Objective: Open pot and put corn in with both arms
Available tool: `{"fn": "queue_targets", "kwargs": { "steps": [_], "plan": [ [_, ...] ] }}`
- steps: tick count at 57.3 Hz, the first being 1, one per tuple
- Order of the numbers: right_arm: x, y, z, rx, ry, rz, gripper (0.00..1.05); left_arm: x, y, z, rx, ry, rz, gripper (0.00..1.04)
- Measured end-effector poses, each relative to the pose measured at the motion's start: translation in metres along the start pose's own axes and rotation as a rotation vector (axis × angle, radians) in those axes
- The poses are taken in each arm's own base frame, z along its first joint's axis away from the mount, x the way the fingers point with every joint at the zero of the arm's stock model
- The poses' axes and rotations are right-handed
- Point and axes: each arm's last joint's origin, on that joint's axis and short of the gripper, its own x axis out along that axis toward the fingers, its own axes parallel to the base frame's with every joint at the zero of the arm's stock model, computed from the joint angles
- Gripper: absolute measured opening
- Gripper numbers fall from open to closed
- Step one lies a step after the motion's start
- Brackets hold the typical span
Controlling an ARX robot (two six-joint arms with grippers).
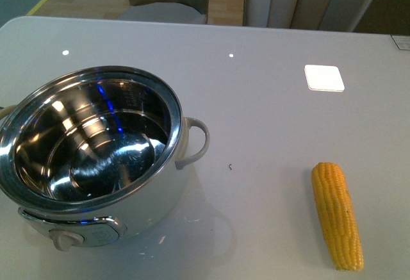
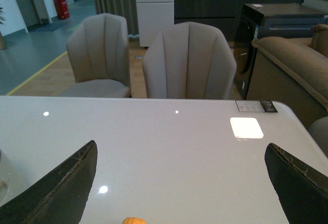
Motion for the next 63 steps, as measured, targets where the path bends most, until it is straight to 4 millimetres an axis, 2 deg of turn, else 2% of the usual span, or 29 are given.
{"fn": "queue_targets", "kwargs": {
  "steps": [17,33,56,63],
  "plan": [
    [0.0,0.0,0.0,0.0,0.0,0.0,0.96,-0.01,-0.014,-0.006,0.015,-0.012,-0.007,0.03],
    [0.0,0.0,0.0,0.0,0.0,0.0,0.96,-0.017,-0.028,-0.011,0.021,-0.024,-0.018,0.03],
    [0.0,0.0,0.0,0.0,0.0,0.0,0.96,-0.026,-0.029,-0.011,0.021,-0.025,-0.013,0.03],
    [0.0,0.0,0.0,0.0,0.0,0.0,0.96,-0.035,-0.028,-0.015,0.022,-0.001,-0.012,0.03]
  ]
}}
